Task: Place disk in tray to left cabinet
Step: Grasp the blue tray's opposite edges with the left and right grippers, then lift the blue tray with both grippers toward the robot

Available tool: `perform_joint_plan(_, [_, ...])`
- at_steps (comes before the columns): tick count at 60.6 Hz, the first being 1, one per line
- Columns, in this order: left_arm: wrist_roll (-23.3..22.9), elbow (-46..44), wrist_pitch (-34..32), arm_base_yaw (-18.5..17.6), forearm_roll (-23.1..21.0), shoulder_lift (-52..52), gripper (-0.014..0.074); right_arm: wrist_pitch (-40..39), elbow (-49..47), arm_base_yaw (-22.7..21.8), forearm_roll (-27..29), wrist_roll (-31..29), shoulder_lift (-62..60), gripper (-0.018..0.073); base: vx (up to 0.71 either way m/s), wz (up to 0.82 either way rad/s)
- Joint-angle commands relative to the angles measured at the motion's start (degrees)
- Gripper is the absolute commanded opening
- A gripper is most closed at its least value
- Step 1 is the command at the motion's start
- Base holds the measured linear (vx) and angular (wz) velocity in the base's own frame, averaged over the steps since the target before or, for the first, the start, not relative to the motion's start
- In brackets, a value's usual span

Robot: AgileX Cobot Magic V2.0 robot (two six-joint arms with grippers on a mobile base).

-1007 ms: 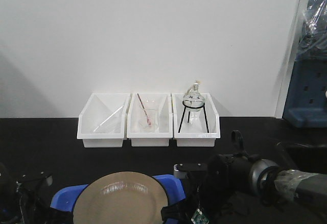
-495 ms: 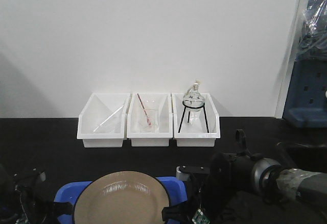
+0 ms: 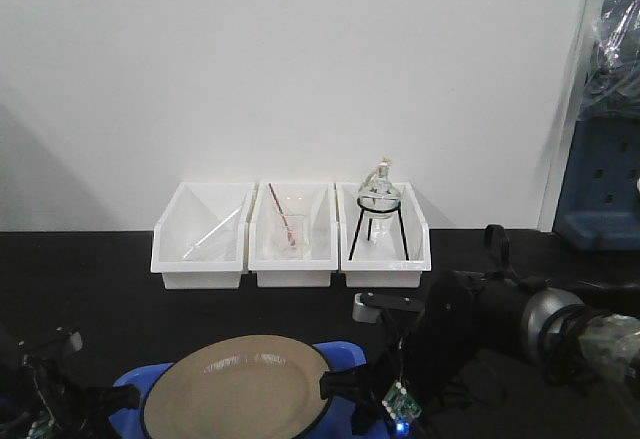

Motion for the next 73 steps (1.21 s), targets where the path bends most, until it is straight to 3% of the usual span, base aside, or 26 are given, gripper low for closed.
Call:
perform_joint_plan(1, [-2.0, -4.3, 2.4, -1.2, -7.0, -4.5, -0.0001, -2.2, -2.0, 1.0, 5.7, 0.3, -4.5, -0.0008, 0.00, 0.00])
perform_joint_plan(23, [-3.3, -9.3, 5.0, -1.2, -3.5, -4.7, -0.0001, -4.6, -2.0, 1.0, 4.8, -0.6, -5.2, -0.0008, 0.00, 0.00])
perform_joint_plan(48, [-3.2, -9.3, -1.8, -1.2, -1.0, -9.4, -0.0001, -9.4, -2.0, 1.0, 3.6, -0.8, -7.9, -0.0008, 0.00, 0.00])
perform_joint_plan(73, [-5.4, -9.3, 0.7, -1.3, -1.2, -14.1, -0.0001, -6.9, -2.0, 1.0, 2.4, -0.6, -13.3, -0.0008, 0.00, 0.00])
